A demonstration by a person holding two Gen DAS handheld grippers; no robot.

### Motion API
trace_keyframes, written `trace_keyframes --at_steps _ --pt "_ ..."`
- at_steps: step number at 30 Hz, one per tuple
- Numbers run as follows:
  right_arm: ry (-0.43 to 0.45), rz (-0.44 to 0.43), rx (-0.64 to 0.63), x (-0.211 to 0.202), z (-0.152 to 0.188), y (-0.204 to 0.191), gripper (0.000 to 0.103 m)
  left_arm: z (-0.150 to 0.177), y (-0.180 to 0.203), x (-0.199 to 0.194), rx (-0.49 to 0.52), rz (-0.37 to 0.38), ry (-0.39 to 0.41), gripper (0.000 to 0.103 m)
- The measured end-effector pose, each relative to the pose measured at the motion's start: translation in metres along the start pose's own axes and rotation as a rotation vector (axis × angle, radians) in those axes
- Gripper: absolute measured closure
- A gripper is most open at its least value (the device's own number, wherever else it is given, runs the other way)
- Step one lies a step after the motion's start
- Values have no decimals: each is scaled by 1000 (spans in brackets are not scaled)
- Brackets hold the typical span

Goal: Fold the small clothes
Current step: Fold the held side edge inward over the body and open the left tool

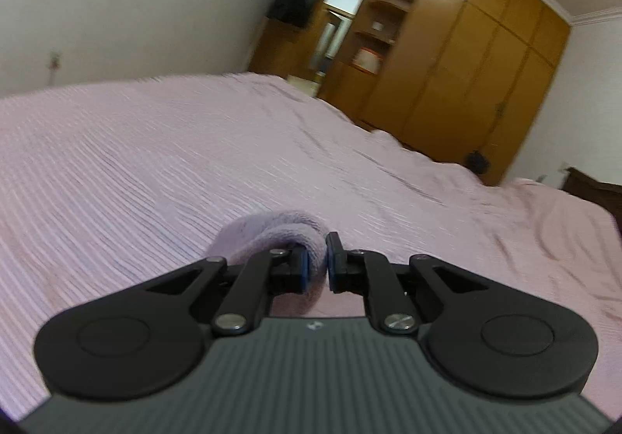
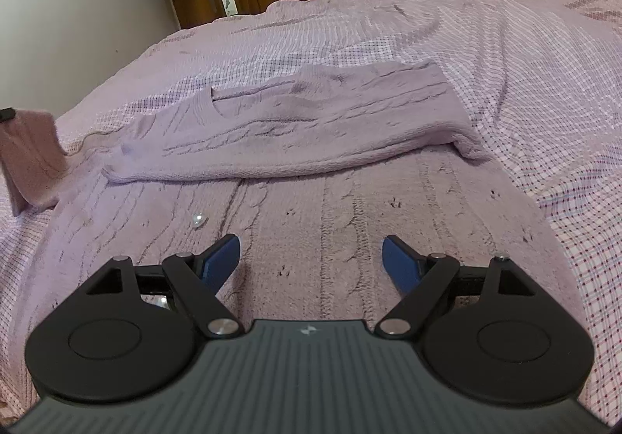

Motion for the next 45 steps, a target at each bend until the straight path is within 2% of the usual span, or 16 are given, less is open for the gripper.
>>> trace_keyframes --at_steps 3,9,13,14,15,18,20,23,27,30,36,43,45 --pt "1 2 -1 -1 0 0 18 24 17 9 -17 51 -52 92" --pt "-14 8 -20 1 -3 -5 18 87 32 31 -64 83 -219 92" --pt "-34 -17 -17 6 -8 -16 18 108 33 48 -60 83 -323 92" --pt "-40 -27 -14 8 -9 -20 18 110 32 51 -47 83 -335 89" --pt "-47 -39 -14 10 -11 -26 18 111 34 55 -26 86 -359 79" --pt "-70 -78 -23 18 -16 -45 18 109 31 52 12 90 -408 63" --pt "-85 -108 -30 24 -21 -62 18 104 27 47 19 96 -417 61" --pt "-100 -155 -31 34 -28 -89 18 96 21 37 53 122 -424 49" --pt "-112 -228 -46 49 -38 -133 18 89 -4 26 76 46 -409 48" --pt "-136 -273 -34 64 -42 -165 18 84 -24 26 23 23 -400 48" --pt "-230 -371 111 94 -42 -210 18 79 -45 35 -67 -4 -400 48" --pt "-293 -396 187 125 -40 -241 18 74 -53 30 -78 -15 -395 48" --pt "-291 -392 190 132 -42 -245 24 73 -55 29 -96 -12 -395 48"
Point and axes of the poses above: each gripper's, at about its wrist camera, not at the fingertips, and x roughly the way its jaws point, y to its right, z to its underside, the point moved 8 cm from there along x, roughly the way its jaws point, and after that the axes turned 2 degrees about y, right-handed, at the moved point
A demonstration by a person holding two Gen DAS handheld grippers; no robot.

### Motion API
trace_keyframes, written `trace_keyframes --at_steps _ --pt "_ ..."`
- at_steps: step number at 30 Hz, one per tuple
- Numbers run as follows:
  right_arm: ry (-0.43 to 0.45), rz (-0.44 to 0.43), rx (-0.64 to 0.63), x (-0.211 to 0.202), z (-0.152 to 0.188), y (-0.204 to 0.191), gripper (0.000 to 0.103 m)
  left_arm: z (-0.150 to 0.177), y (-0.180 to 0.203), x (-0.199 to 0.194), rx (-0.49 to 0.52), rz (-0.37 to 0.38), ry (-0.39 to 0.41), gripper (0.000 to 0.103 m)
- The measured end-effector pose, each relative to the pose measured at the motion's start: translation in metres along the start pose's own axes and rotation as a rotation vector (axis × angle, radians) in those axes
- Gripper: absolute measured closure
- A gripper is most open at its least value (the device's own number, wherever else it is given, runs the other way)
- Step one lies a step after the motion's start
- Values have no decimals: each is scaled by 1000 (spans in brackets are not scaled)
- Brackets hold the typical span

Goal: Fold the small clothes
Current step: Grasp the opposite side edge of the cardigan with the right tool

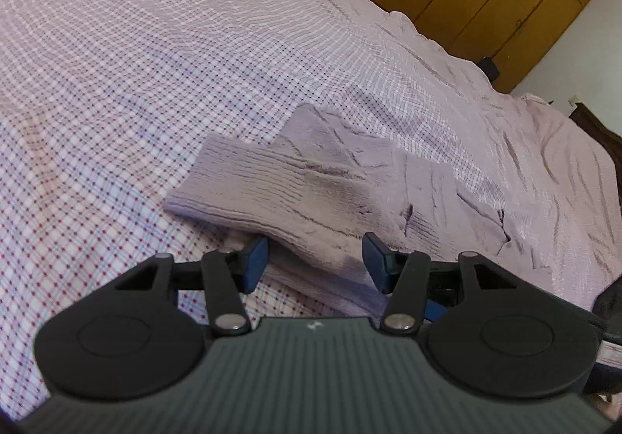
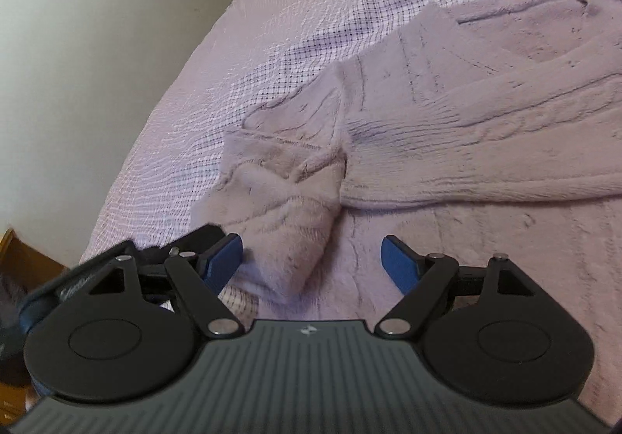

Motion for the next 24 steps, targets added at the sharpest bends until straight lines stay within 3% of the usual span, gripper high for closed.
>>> trace_keyframes --at_steps 4,5,7,9,16,24 --pt "-29 -1 -6 14 -5 -3 45 -4 -2 -5 -3 -12 21 48" --pt "-45 -15 -6 17 -6 -5 57 -5 -3 -8 -2 -21 30 48" --pt "-67 -35 -14 20 -7 -11 69 -8 -5 -10 -1 -49 48 48" --pt "-61 -31 -58 20 -10 -16 91 -9 -8 -11 2 -76 58 48" --pt "49 -53 -257 -15 -40 -48 95 -14 -16 -17 -33 -87 95 48" --pt "215 33 -400 -71 -80 -54 95 -19 -7 -27 -56 -36 166 48"
Point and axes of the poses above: each gripper's, at about its wrist camera, not at the fingertips, and x roughly the way its jaws point, y to its right, z to its underside, the point moved 8 cm from there along x, roughly the way its jaws point, and after that the axes turned 2 degrees about y, right-handed, at the moved point
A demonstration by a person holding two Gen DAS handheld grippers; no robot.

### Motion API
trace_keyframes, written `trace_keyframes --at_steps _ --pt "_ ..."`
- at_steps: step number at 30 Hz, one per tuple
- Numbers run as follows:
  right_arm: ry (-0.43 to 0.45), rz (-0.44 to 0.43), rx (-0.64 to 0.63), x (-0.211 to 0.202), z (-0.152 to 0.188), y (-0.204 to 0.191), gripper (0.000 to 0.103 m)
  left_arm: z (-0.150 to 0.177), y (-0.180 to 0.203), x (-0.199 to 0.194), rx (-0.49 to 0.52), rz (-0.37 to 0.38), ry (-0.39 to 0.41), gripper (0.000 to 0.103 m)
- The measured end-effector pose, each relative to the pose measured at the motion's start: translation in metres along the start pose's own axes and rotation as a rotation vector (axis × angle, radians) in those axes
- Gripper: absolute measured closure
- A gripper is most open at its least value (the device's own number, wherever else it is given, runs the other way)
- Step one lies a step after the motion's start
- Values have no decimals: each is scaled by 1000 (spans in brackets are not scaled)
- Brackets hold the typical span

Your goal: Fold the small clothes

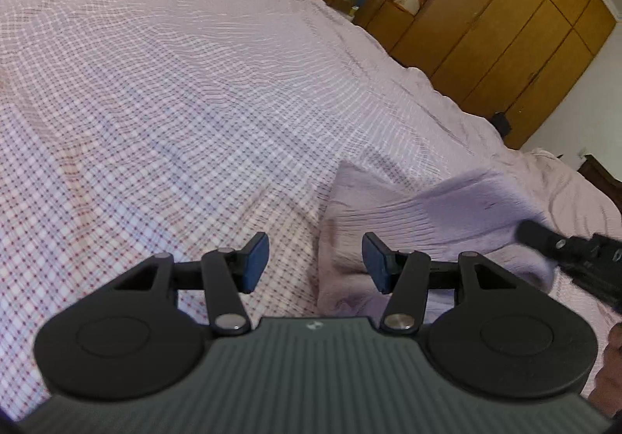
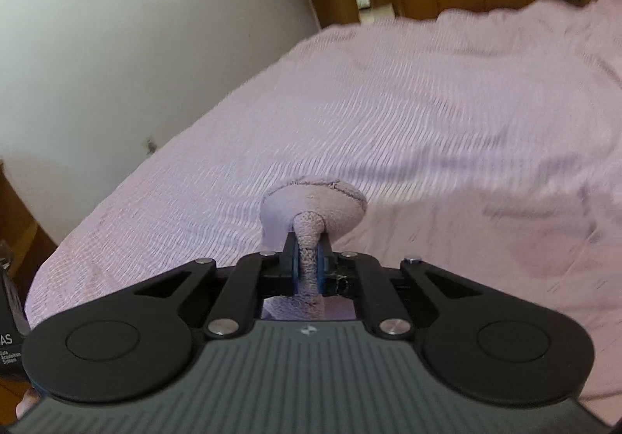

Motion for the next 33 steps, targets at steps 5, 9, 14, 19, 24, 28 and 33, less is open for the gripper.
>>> trace_keyframes --at_steps 5,9,14,19,24,28,33 --pt "62 55 -37 -30 -18 21 95 9 12 10 46 -2 -31 48" --pt "85 113 -42 -53 -20 48 95 17 24 17 89 0 -53 48" --pt "61 191 -20 -64 -1 89 95 29 40 27 189 -30 -62 48" --pt "-2 247 33 -47 34 128 95 40 56 37 238 -16 -87 48" --pt "-90 321 42 -33 73 154 92 52 61 49 284 -33 -128 48" --pt "-110 381 10 -28 86 162 67 57 61 58 300 -45 -148 48" --pt "-30 341 -105 -45 73 132 51 59 61 62 309 -55 -153 48"
Point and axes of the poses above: each gripper's, at about its wrist camera, not at the fingertips, and x roughly the way its jaws point, y to its right, z to its underside, the point moved 8 cm from there along x, roughly the way its jaws point, and after that the axes turned 2 degrees about y, right-handed, at the moved point
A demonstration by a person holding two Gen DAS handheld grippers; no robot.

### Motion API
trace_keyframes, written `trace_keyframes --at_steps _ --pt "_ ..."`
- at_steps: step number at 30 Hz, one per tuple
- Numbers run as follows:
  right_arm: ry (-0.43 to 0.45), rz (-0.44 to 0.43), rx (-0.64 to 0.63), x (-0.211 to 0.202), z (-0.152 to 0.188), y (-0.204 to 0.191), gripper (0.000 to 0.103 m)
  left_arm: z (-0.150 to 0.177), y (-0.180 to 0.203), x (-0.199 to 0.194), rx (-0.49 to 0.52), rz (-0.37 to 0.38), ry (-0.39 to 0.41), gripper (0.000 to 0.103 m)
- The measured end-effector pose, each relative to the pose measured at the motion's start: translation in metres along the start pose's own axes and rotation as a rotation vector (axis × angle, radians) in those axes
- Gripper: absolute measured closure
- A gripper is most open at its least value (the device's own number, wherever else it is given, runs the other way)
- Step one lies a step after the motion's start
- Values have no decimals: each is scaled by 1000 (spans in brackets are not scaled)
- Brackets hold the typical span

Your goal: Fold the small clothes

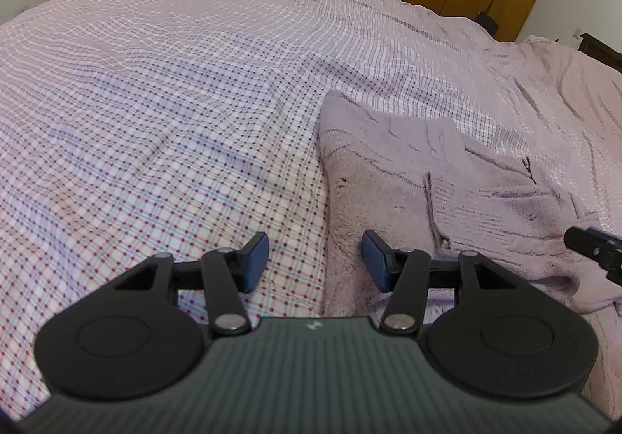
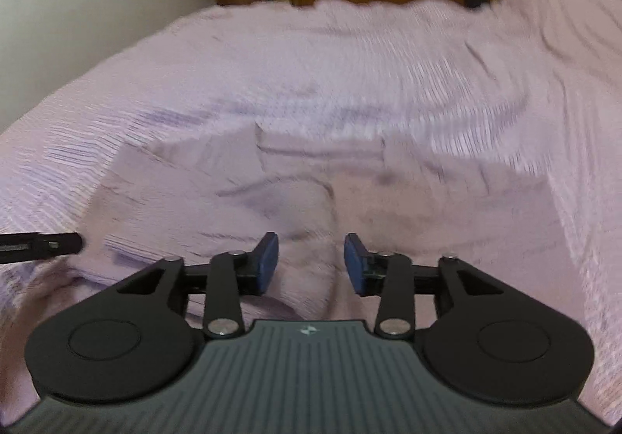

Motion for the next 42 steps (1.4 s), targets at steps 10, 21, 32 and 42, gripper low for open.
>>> trace_keyframes --at_steps 10,21,32,42 --pt "-27 -165 -169 11 14 -80 46 2 0 -1 14 0 -7 48" --pt "-11 -125 -151 34 15 -90 94 3 0 1 25 -3 -13 48" --pt "209 31 31 -24 -41 12 96 4 2 2 46 -17 -11 48" --pt "202 220 122 -39 -14 110 96 4 1 4 69 -28 -8 48"
Point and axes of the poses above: each gripper's, at about its wrist camera, not at the fingertips, and x roughly the way its jaws point, y to its right, z to its underside, the point moved 8 cm from there along x, roughly the way its jaws point, and after that the axes turned 2 degrees about y, right-handed, at the moved point
